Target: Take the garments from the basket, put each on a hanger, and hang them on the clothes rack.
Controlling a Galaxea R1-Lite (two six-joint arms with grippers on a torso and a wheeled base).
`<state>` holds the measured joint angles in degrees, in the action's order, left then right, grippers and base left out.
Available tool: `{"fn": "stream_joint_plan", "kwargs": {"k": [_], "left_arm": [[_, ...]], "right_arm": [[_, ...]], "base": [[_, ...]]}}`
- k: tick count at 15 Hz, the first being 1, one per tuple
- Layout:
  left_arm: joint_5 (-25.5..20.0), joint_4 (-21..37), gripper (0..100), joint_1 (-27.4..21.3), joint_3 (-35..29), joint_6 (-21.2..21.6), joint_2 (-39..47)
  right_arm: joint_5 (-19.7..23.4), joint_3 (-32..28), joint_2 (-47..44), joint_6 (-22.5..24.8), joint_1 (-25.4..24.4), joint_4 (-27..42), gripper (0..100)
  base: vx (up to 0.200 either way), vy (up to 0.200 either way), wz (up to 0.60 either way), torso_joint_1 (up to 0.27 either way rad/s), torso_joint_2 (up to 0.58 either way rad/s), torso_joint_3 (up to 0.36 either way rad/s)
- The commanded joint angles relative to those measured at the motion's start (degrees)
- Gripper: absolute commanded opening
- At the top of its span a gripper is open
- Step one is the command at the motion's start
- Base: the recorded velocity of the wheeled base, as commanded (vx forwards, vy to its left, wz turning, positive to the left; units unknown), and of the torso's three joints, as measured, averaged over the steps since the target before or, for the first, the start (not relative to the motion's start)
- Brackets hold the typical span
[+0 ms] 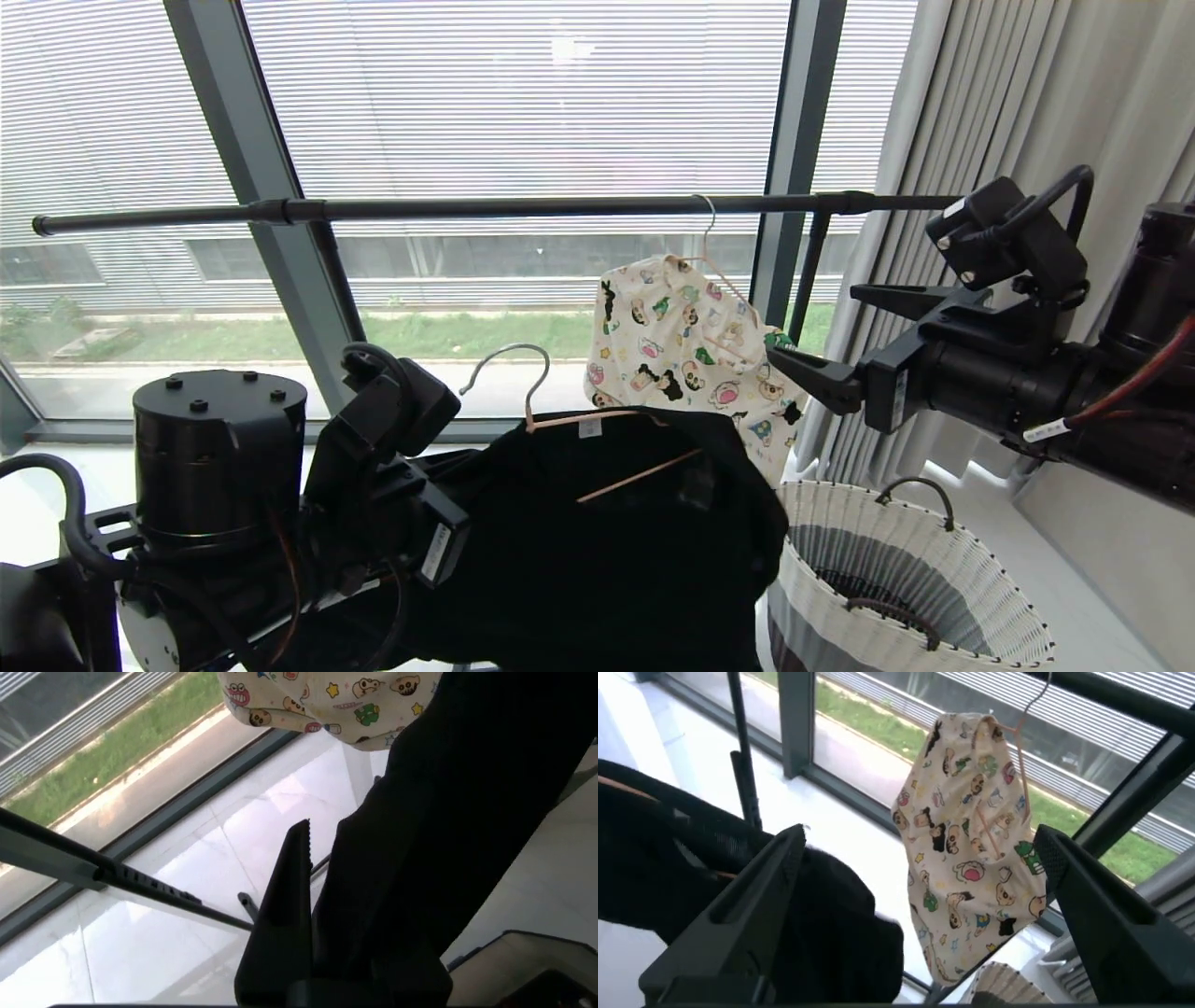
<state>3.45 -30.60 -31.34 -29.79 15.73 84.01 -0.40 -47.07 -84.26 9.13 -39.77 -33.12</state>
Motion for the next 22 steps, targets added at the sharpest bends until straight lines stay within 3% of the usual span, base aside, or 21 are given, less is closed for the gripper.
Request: {"fn": "stream_joint_plan", "kwargs": {"k": [1, 6, 11, 14, 17, 22], "left_arm": [[0.07, -0.78, 0, -1.70, -0.18, -0.96, -0.07], [0.07, -1.75, 0, -5.31, -0.09, -1.58, -0.07], [-0.29, -1.75, 0, -11.81, 0.26, -1.40, -0.16], [-2.04, -1.48, 0, -15.42, 0.35, -1.14, -0.25], [-1.60, -0.16, 0, -17.44, 0.88, -1.14, -0.07], [0.77, 0.45, 0, -19.02, 0.70, -1.84, 0.19]], "right_arm": [[0.14, 0.05, 0.77, 1.15, 0.21, 1.22, 100], [0.67, -0.39, -0.29, 5.11, 0.74, 3.59, 100], [12.62, -6.98, 2.44, 10.64, 0.92, 22.22, 100], [18.16, -7.25, 2.61, 18.64, 0.57, 31.36, 100], [19.56, -7.42, 3.31, 20.22, -2.16, 39.98, 100], [18.95, -7.34, -1.34, 19.87, -6.64, 40.50, 100]], "base": [[0.000, 0.000, 0.00, 0.000, 0.00, 0.000], [0.000, 0.000, 0.00, 0.000, 0.00, 0.000], [0.000, 0.000, 0.00, 0.000, 0.00, 0.000], [0.000, 0.000, 0.00, 0.000, 0.00, 0.000], [0.000, 0.000, 0.00, 0.000, 0.00, 0.000], [0.000, 0.000, 0.00, 0.000, 0.00, 0.000]]}}
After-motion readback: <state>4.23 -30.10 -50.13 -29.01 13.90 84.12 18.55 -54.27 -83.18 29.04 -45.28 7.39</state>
